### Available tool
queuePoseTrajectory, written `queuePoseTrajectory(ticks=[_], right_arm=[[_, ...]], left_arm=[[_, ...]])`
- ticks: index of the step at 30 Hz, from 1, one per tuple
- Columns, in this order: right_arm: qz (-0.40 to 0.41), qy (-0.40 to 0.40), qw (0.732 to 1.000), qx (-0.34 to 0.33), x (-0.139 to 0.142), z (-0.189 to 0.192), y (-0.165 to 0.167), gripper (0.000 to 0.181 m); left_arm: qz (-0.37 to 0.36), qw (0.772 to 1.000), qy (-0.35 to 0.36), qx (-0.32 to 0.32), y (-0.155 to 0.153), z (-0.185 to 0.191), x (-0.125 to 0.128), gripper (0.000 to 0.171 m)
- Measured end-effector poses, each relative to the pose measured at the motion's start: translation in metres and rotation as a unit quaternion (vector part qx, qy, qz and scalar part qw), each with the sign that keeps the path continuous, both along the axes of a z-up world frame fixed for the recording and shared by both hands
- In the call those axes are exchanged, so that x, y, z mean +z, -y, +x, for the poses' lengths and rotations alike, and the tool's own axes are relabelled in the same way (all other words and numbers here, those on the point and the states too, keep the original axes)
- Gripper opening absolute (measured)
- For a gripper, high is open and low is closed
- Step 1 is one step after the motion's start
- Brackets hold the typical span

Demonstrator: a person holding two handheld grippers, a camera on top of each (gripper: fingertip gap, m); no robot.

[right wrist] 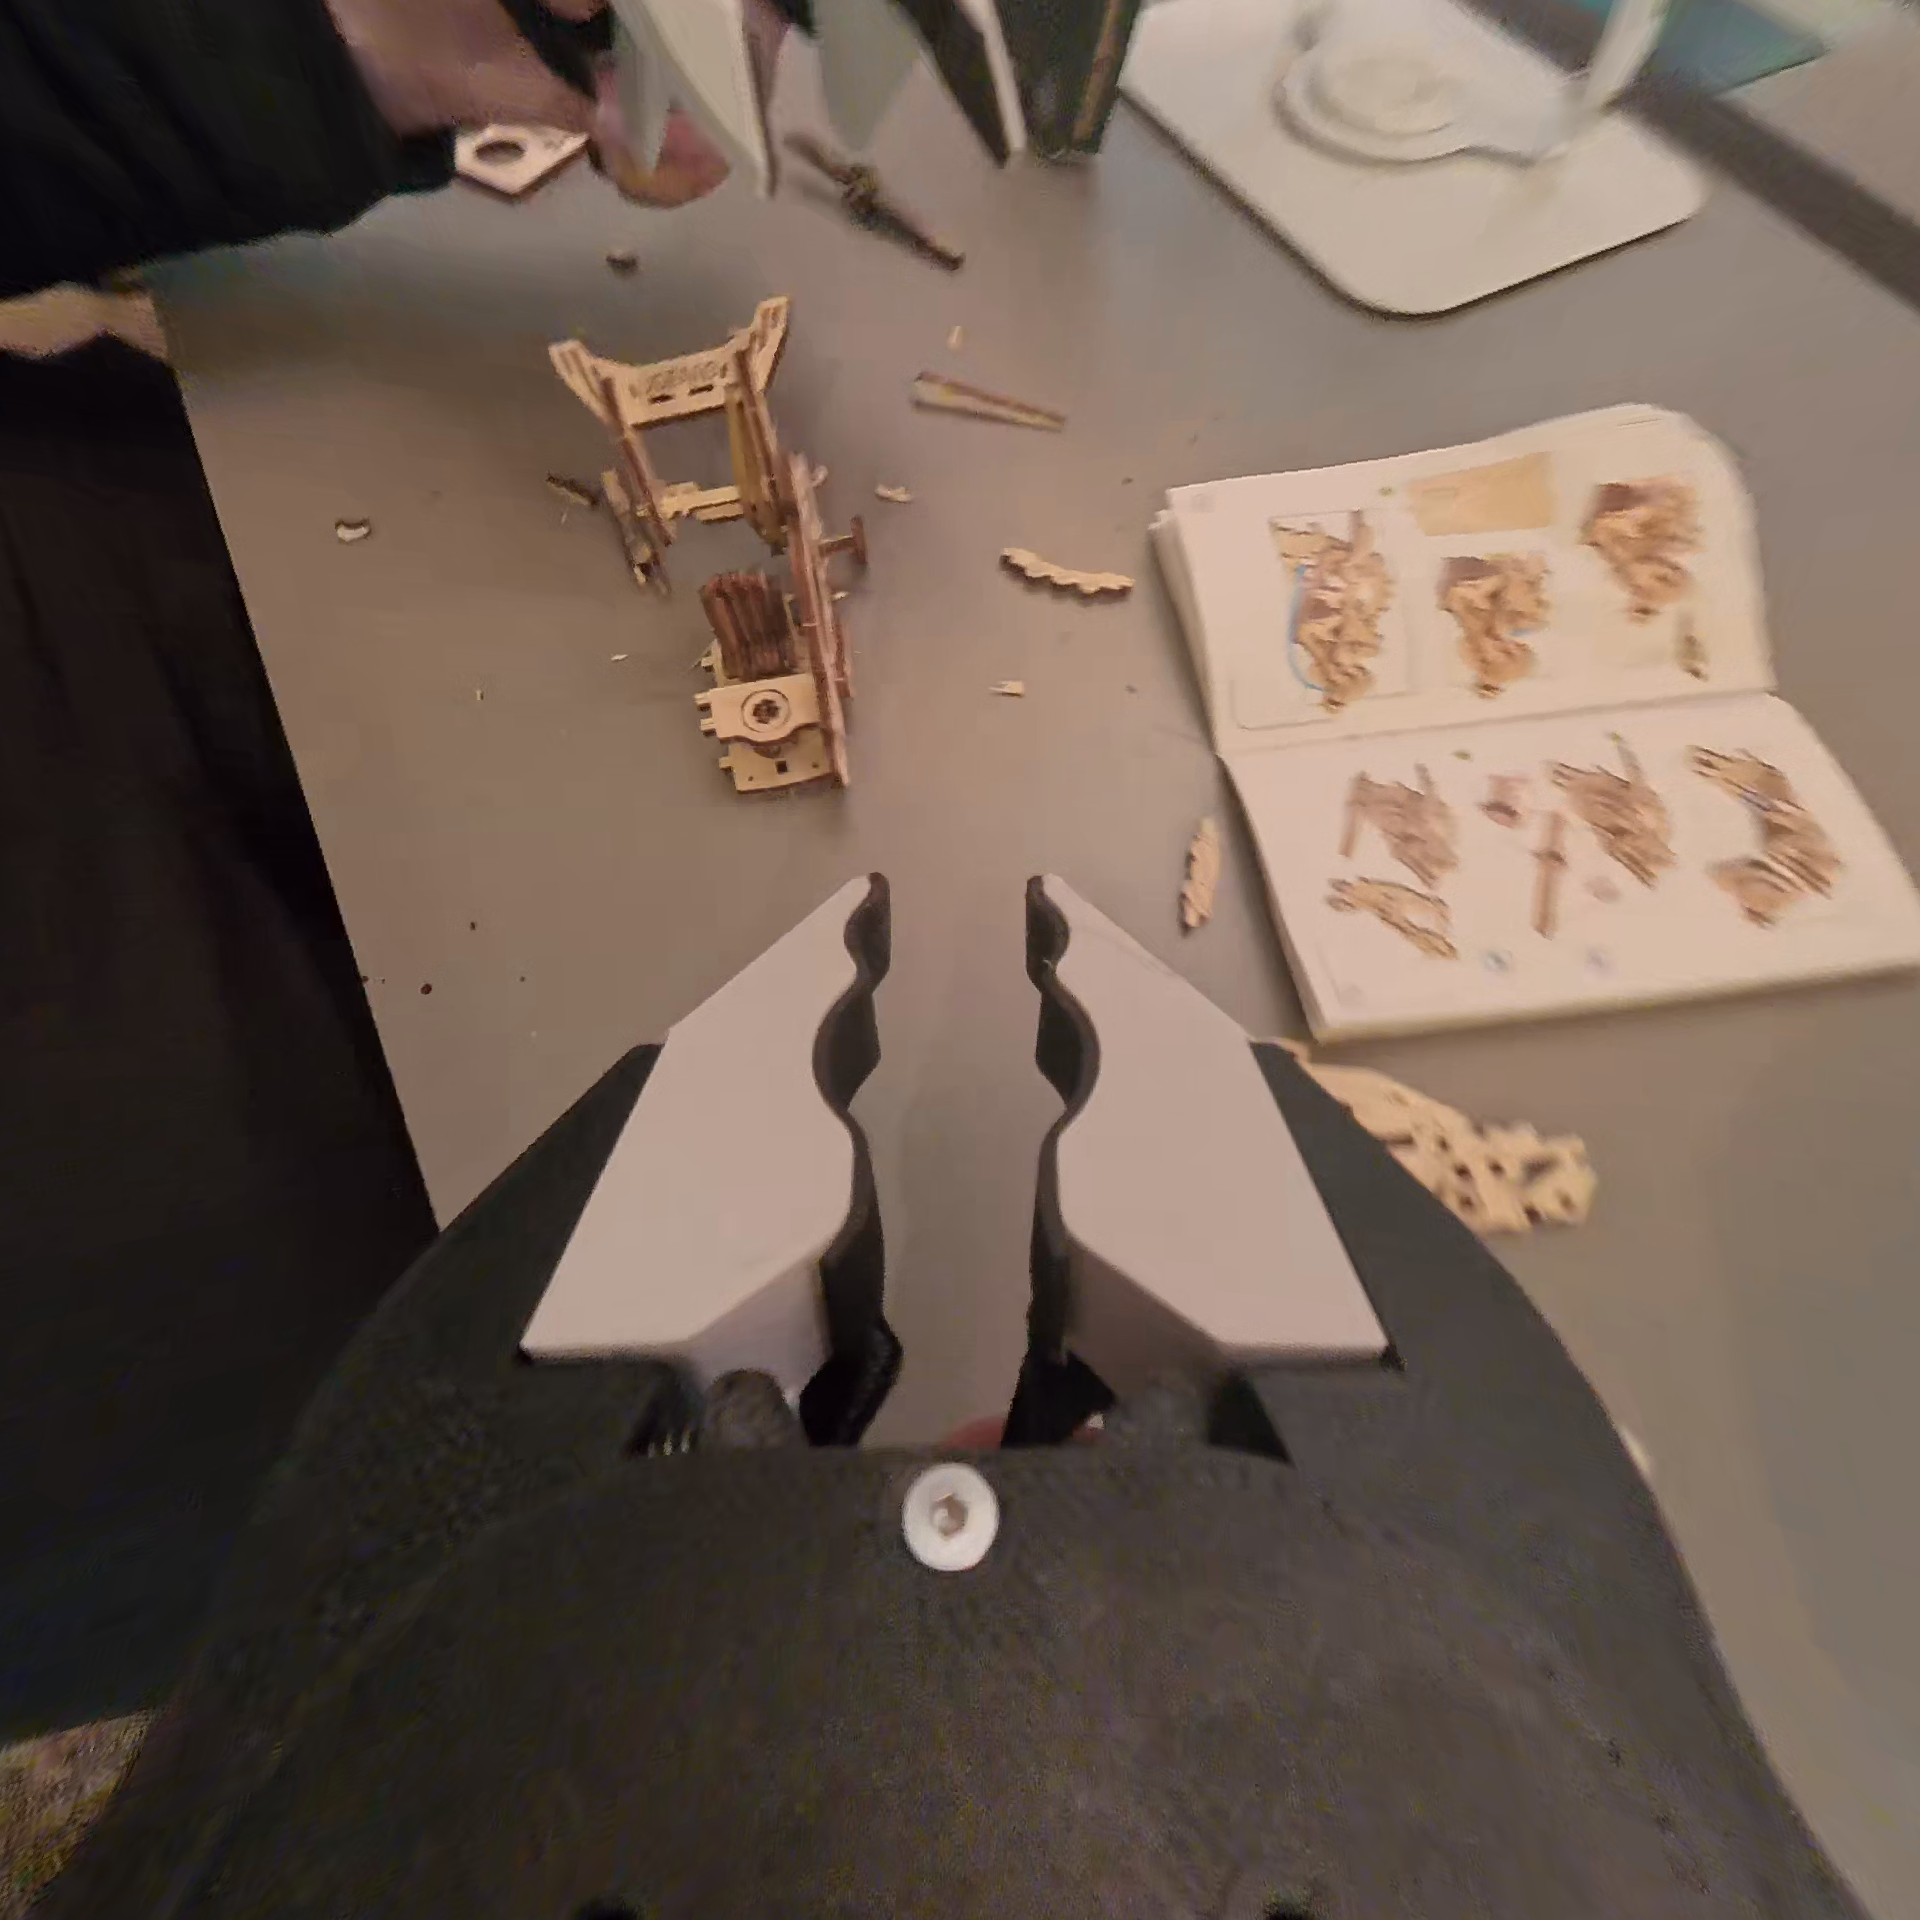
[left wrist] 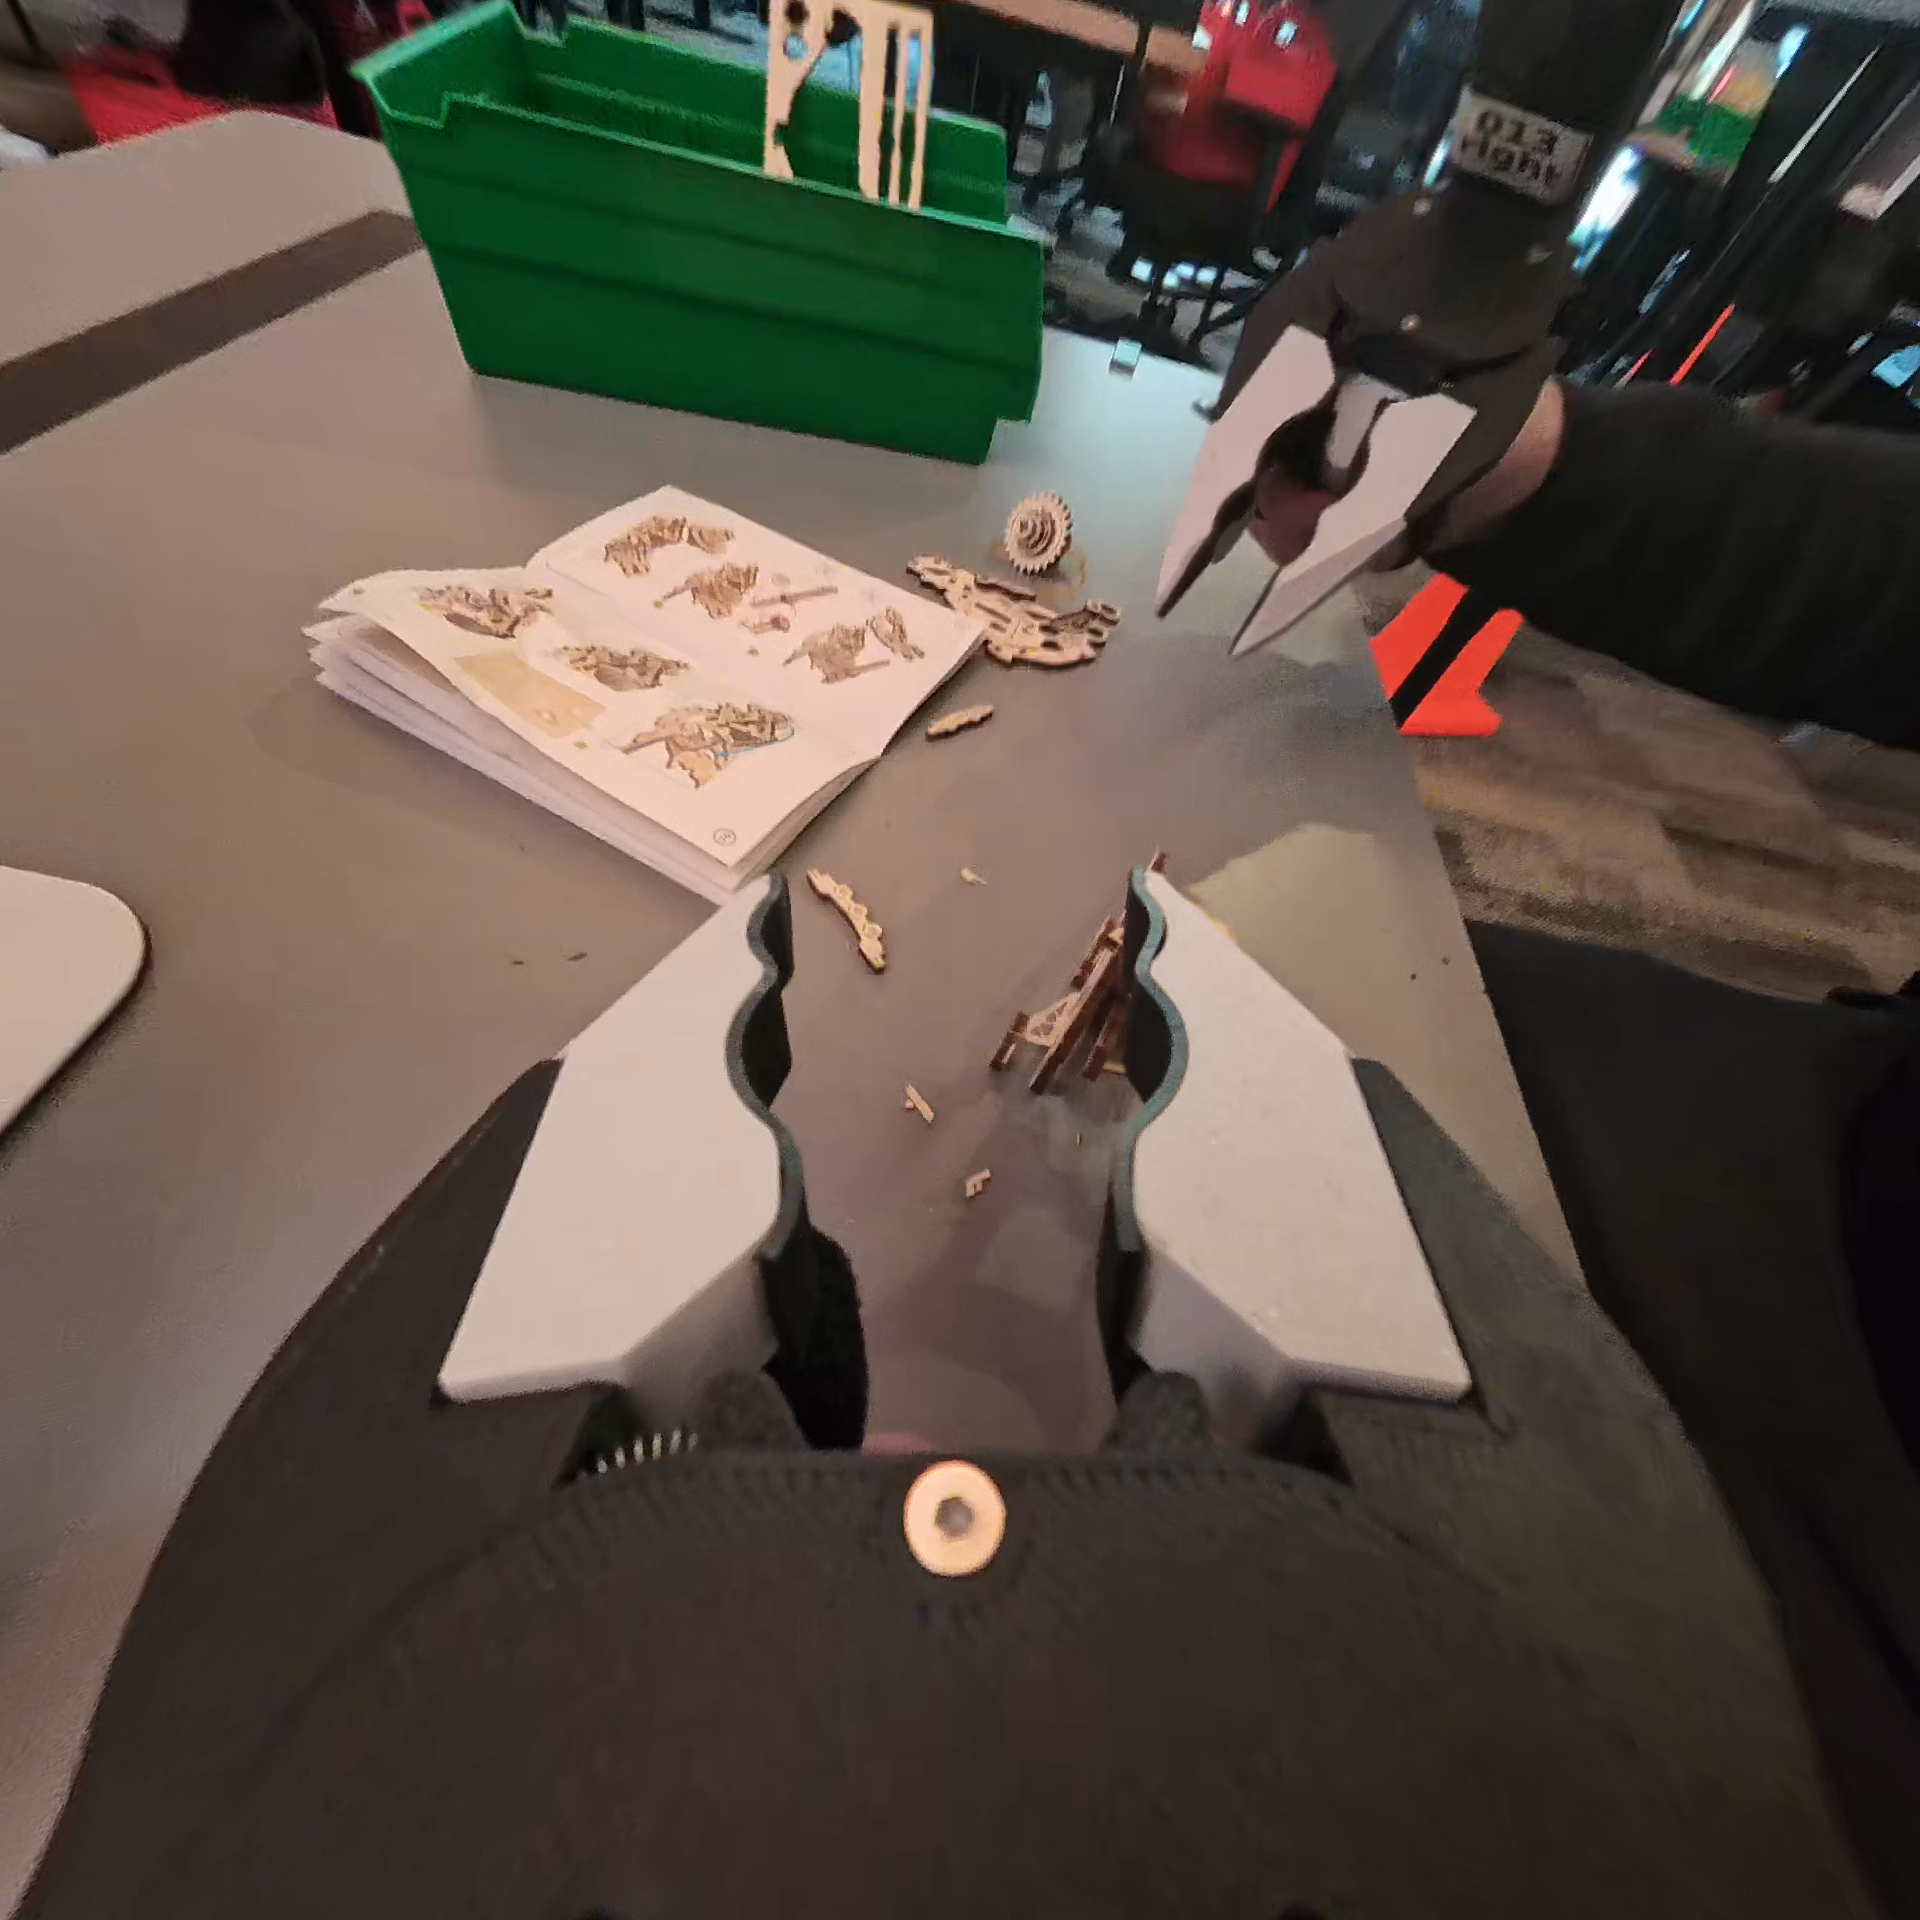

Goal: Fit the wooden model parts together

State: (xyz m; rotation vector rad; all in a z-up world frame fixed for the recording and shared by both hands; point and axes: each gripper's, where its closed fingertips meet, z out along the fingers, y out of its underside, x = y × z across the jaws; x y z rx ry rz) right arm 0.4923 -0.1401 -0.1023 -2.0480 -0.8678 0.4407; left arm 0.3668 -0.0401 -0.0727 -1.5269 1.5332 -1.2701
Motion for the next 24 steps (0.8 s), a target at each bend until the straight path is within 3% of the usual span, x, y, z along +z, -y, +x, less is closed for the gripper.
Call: queuePoseTrajectory(ticks=[7,11,14,19,21,24], right_arm=[[0.085,-0.108,0.981,-0.139,0.042,0.069,0.010,0.018],[0.034,-0.159,0.968,-0.194,0.003,0.094,0.023,0.025],[-0.031,-0.190,0.962,-0.192,-0.008,0.094,0.025,0.035],[-0.117,-0.160,0.967,-0.161,-0.034,0.078,0.032,0.044],[-0.123,-0.172,0.964,-0.160,-0.034,0.077,0.034,0.047],[-0.111,-0.122,0.974,-0.158,-0.040,0.072,0.039,0.051]], left_arm=[[-0.003,0.996,0.089,0.029,-0.024,0.007,0.014,0.055],[0.038,0.995,0.076,0.049,-0.032,0.015,0.016,0.055],[0.018,0.994,0.095,0.055,-0.036,0.020,0.018,0.055],[0.030,0.994,0.095,0.047,-0.032,0.025,0.017,0.056],[0.048,0.994,0.088,0.046,-0.030,0.027,0.015,0.055],[0.047,0.992,0.100,0.054,-0.031,0.025,0.019,0.055]])
